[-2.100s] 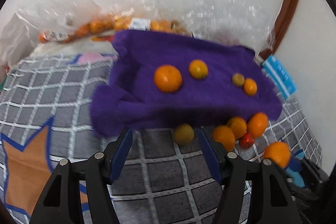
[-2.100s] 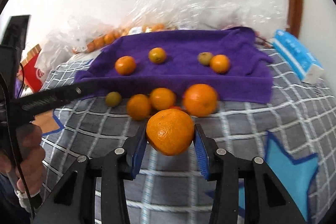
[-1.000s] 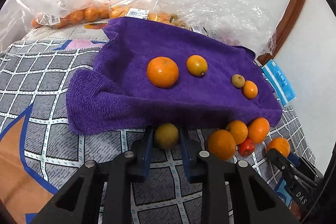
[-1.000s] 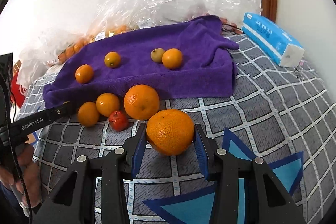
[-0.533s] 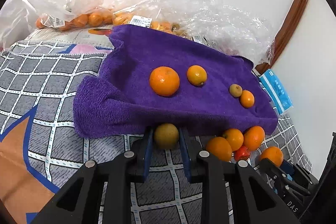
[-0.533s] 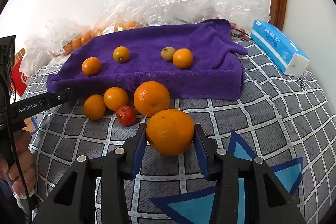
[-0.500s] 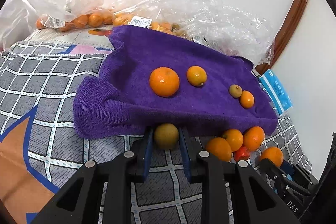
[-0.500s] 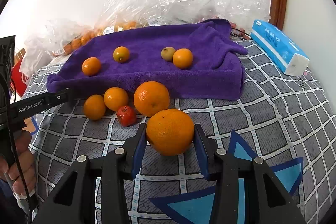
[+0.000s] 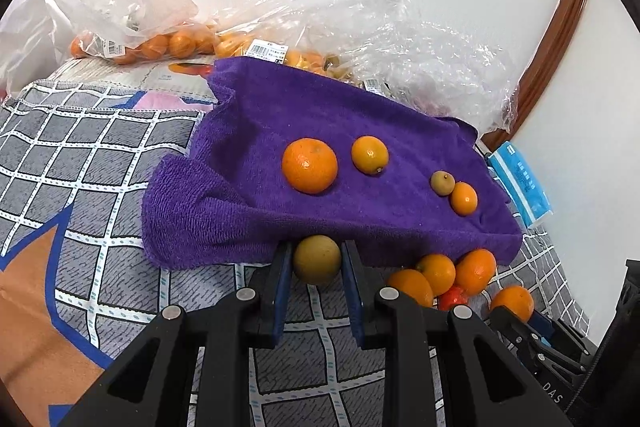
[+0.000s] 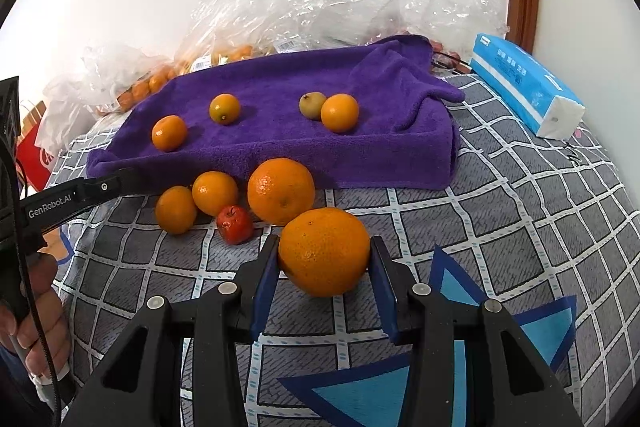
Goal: Organize fruits
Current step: 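Lift both held fruits and carry them over the purple towel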
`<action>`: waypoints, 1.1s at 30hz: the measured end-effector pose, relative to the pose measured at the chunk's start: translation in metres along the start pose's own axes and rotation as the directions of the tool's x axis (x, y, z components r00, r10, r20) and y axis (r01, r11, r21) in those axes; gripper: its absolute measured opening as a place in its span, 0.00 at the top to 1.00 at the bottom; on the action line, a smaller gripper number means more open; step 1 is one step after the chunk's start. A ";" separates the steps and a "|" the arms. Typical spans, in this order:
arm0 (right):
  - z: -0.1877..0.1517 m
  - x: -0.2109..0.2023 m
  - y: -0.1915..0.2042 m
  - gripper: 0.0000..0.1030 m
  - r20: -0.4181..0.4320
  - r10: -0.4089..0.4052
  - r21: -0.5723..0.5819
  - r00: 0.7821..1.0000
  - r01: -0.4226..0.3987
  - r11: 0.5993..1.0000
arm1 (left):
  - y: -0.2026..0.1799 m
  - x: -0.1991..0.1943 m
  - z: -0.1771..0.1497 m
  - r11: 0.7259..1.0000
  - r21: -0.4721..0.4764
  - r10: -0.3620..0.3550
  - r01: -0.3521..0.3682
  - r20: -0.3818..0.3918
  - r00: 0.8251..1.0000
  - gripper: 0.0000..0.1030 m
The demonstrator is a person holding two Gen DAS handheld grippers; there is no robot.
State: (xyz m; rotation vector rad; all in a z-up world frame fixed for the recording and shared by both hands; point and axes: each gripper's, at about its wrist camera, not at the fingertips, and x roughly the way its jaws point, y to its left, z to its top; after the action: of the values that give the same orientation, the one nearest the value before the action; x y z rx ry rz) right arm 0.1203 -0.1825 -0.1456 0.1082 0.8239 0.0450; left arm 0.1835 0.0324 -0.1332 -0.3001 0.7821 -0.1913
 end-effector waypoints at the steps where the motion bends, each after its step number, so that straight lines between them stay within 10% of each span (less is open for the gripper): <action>1: 0.000 0.000 0.000 0.58 0.001 0.000 0.002 1.000 0.000 1.000 | 0.000 0.000 0.000 1.000 0.000 0.000 0.000 0.001 1.000 0.77; 33: 0.068 -0.030 0.005 0.58 0.137 0.014 0.027 0.990 -0.018 0.999 | -0.021 -0.053 0.055 0.999 0.038 -0.011 0.005 0.159 0.987 0.77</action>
State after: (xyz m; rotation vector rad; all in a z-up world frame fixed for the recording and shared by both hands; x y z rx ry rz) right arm 0.1503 -0.1853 -0.0772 0.1430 0.6867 0.0404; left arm 0.1850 0.0384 -0.0538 -0.2789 0.6187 -0.1867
